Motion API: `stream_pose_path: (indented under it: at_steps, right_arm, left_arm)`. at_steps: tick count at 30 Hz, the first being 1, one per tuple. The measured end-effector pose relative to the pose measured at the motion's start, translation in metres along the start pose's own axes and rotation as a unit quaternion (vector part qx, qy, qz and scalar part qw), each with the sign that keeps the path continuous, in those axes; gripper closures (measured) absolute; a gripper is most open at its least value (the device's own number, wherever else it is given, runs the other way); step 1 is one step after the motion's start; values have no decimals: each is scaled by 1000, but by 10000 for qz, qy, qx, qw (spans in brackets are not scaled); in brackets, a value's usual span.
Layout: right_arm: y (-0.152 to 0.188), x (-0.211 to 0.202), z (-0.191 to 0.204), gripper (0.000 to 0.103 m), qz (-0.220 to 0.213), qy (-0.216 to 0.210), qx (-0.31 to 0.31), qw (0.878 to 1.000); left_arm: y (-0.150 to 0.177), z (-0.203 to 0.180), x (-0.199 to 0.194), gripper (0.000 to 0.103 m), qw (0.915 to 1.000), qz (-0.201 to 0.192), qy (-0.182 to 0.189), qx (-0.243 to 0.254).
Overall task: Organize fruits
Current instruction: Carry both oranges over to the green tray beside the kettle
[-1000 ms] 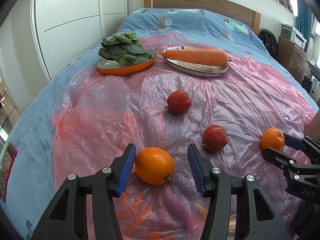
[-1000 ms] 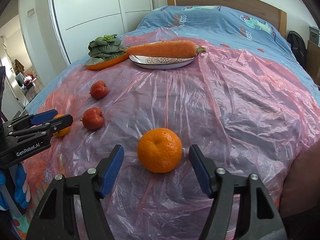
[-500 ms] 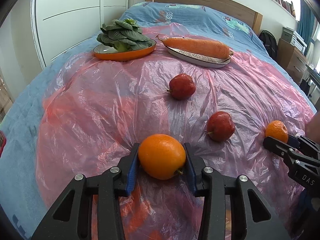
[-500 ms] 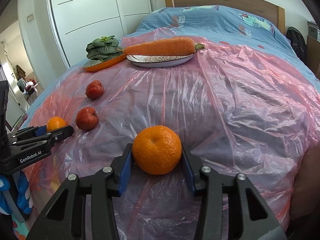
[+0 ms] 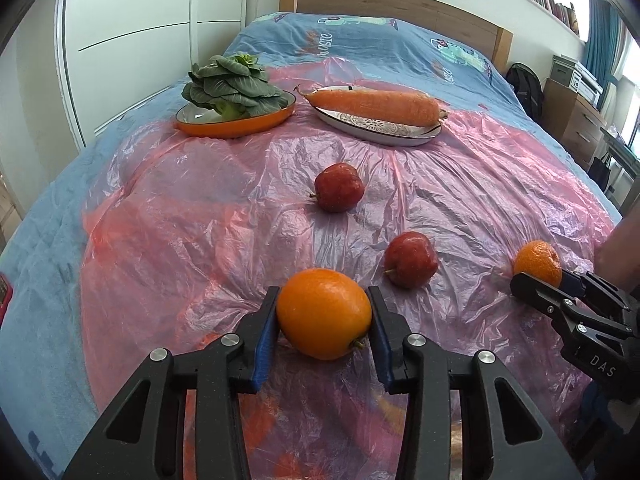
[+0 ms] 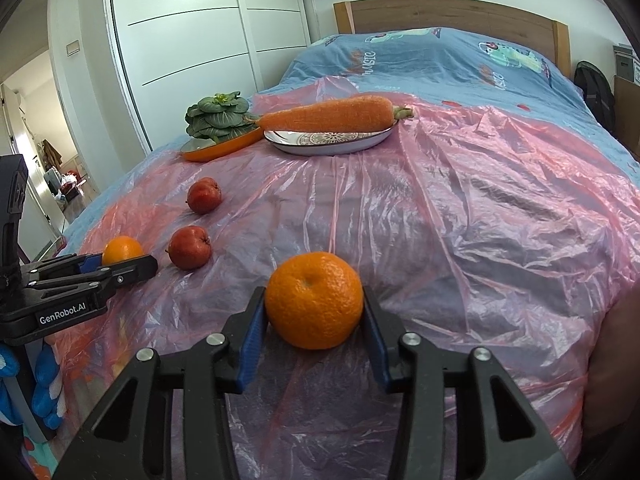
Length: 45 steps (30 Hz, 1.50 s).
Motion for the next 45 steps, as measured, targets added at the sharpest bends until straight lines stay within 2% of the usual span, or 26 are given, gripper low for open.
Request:
stream_pose_path:
  at_steps: [13,22,31,45]
  right_arm:
    - [-10,-15,9,56,62,19,-46,10000]
    - [-11,-44,31,56,166,-95,-175,9997]
    - [1,-86,54,56,230,-156,-136,9995]
    - [30,-164,46,56,236,163,175,9994]
  left_arm:
    - [-13,0,-24,67,9995,-275,34,-163]
    - [-22,-3,-52,67,9986,-492,-67,-170]
    - [0,-17,-85,67,9991,-395,-163,54]
    - [22,-76,-144,67,9975,-233,200,629]
Point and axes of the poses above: each gripper's, at about its wrist camera, not at the fingertips, and x roughly the way its jaws point, z to its left, y to its underside, the point moved 7 cm from there along x, roughly the way its jaws point, and after that the axes turned 1 degree about -x, right-handed, at the moved point
